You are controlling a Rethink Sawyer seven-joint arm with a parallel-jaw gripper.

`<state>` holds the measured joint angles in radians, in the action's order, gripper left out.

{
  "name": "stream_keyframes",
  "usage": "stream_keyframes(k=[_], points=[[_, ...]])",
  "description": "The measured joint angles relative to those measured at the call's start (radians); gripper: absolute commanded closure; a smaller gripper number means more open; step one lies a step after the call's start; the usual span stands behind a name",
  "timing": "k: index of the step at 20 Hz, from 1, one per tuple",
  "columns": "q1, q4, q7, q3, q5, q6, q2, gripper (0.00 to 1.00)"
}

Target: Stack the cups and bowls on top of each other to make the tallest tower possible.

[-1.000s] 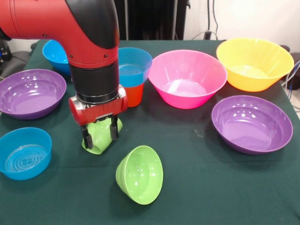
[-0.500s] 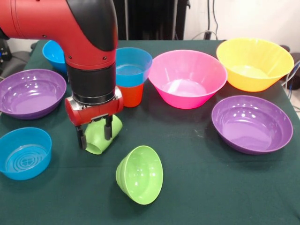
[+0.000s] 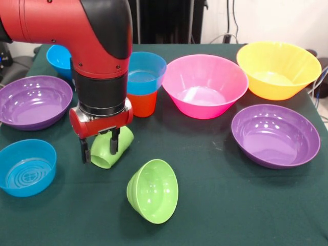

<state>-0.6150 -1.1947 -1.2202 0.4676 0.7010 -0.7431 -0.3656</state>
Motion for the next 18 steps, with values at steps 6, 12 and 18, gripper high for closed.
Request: stream_keyframes(k=[6,12,18], points=[[0.000,0.000,0.000,-0.018,0.001,0.000,0.000,0.00],[0.001,0.001,0.000,-0.043,0.002,-0.003,-0.007,0.00],[0.014,0.003,0.000,-0.080,0.002,-0.030,-0.022,0.00]])
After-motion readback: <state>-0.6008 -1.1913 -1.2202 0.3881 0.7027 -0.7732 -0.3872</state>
